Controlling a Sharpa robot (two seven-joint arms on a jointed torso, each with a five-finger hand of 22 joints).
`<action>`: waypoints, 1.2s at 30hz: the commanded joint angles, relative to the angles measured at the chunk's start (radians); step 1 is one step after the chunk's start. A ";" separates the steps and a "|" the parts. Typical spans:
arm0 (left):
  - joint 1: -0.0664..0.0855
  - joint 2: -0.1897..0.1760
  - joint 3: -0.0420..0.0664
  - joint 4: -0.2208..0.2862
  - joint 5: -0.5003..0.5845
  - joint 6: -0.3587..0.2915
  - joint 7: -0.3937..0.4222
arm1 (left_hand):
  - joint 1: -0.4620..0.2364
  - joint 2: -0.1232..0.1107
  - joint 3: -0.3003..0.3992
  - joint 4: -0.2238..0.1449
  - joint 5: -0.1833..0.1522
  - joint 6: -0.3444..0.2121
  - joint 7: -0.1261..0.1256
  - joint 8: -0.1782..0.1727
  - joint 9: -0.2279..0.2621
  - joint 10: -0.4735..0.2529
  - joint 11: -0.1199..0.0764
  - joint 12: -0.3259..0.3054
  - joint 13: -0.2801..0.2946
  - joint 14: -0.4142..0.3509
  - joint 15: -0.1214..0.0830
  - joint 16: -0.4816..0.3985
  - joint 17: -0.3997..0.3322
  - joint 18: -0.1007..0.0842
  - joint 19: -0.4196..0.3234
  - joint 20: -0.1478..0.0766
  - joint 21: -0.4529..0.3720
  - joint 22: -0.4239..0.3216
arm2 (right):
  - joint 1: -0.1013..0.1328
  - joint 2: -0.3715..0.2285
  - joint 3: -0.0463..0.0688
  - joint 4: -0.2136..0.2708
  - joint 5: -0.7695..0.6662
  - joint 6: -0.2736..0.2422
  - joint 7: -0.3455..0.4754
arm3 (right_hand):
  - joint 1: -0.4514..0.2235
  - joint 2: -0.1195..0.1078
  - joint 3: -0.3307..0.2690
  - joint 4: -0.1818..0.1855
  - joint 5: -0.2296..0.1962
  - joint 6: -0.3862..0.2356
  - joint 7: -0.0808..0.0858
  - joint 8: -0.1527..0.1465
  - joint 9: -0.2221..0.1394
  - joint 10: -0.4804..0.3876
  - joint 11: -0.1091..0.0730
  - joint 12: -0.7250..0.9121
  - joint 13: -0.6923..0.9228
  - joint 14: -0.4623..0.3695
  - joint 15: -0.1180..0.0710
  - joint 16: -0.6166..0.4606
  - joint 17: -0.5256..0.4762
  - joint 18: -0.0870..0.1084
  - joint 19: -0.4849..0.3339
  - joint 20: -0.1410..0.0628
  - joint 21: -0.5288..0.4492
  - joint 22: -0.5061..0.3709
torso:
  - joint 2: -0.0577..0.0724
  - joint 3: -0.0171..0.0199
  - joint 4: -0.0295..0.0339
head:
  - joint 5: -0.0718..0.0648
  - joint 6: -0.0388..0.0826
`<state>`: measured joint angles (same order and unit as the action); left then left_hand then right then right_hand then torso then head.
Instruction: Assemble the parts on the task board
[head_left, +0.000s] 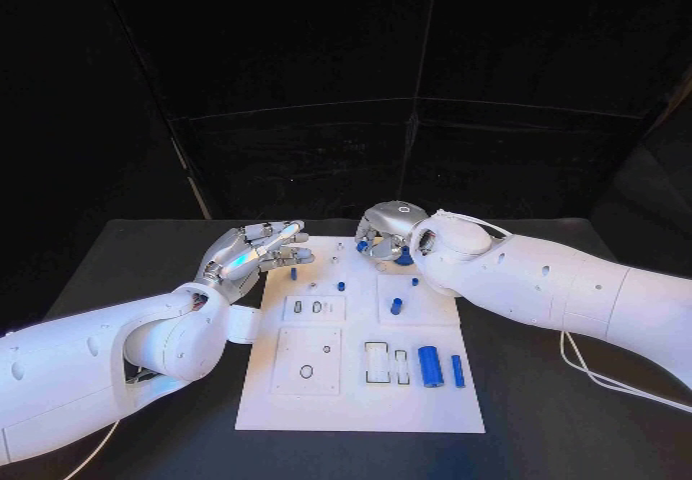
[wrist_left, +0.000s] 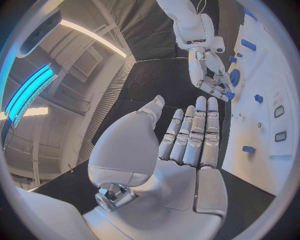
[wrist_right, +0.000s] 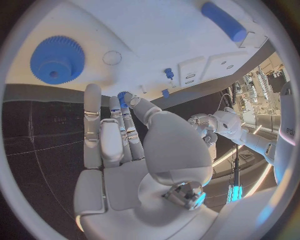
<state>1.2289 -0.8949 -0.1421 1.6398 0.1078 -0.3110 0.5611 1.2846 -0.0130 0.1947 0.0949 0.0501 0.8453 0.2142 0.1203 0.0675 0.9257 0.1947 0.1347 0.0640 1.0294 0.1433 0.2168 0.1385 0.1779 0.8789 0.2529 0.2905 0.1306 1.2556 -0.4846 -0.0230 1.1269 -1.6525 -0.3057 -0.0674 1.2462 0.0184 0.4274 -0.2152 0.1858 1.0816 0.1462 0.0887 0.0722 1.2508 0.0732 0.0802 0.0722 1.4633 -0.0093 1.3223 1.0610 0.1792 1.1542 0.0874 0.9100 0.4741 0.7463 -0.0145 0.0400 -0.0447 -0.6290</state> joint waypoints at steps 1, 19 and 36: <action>0.003 0.000 0.000 0.006 -0.006 0.018 0.017 | -0.003 0.010 0.000 -0.005 -0.001 0.002 0.036 -0.006 -0.002 -0.001 0.003 -0.004 -0.001 0.007 0.002 -0.005 0.002 0.004 0.007 -0.001 -0.005 -0.002 | 0.002 0.022 0.001 -0.023 0.024 -0.051 -0.006 | -0.010 -0.003 0.004 0.004 -0.002 0.004 0.006 -0.003 -0.002 -0.002 0.001 -0.006 -0.002 0.035 -0.003 0.004 0.002 0.004 -0.008 0.000 0.007 0.002 | 0.003 -0.0003 0.0008 | 0.004 0.001; 0.013 0.005 0.001 0.003 -0.006 0.012 0.015 | 0.000 0.015 0.005 -0.011 -0.001 0.004 0.035 -0.008 -0.002 0.000 0.002 -0.005 -0.001 0.007 0.002 -0.008 0.002 0.004 0.008 -0.001 -0.007 -0.004 | 0.003 0.121 0.001 -0.127 0.044 0.008 -0.025 | -0.017 -0.007 0.010 0.013 -0.004 0.001 0.006 -0.006 -0.003 -0.006 0.003 -0.009 -0.003 0.036 -0.001 0.013 0.014 0.004 -0.010 0.002 0.011 0.004 | 0.011 -0.0026 0.0033 | 0.026 -0.003; 0.019 0.007 0.001 0.004 -0.006 0.012 0.014 | 0.000 0.016 0.005 -0.013 -0.001 0.004 0.035 -0.008 -0.002 0.000 0.002 -0.005 -0.001 0.007 0.002 -0.008 0.002 0.004 0.008 -0.001 -0.008 -0.004 | 0.004 0.157 0.002 -0.170 0.044 0.008 -0.028 | -0.024 -0.019 0.018 0.023 -0.006 -0.008 0.009 -0.014 -0.004 -0.019 0.007 -0.015 -0.005 0.035 0.002 0.019 0.019 0.004 -0.014 0.004 0.017 0.006 | 0.014 -0.0030 0.0033 | 0.036 -0.005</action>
<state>1.2470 -0.8881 -0.1420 1.6427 0.1078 -0.3092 0.5635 1.2851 -0.0051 0.2016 0.0881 0.0501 0.8452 0.2142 0.1164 0.0676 0.9256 0.1947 0.1348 0.0642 1.0294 0.1432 0.2129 0.1391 0.1779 0.8789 0.2529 0.2868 0.1280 1.2591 -0.3296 -0.0208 0.9602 -1.6102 -0.3059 -0.0924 1.2299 0.0014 0.4440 -0.1986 0.1855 1.0780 0.1536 0.0800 0.0678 1.2408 0.0823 0.0705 0.0689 1.4632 -0.0092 1.3368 1.0792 0.1790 1.1484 0.0932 0.9245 0.4791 0.7596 -0.0174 0.0429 -0.0085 -0.6343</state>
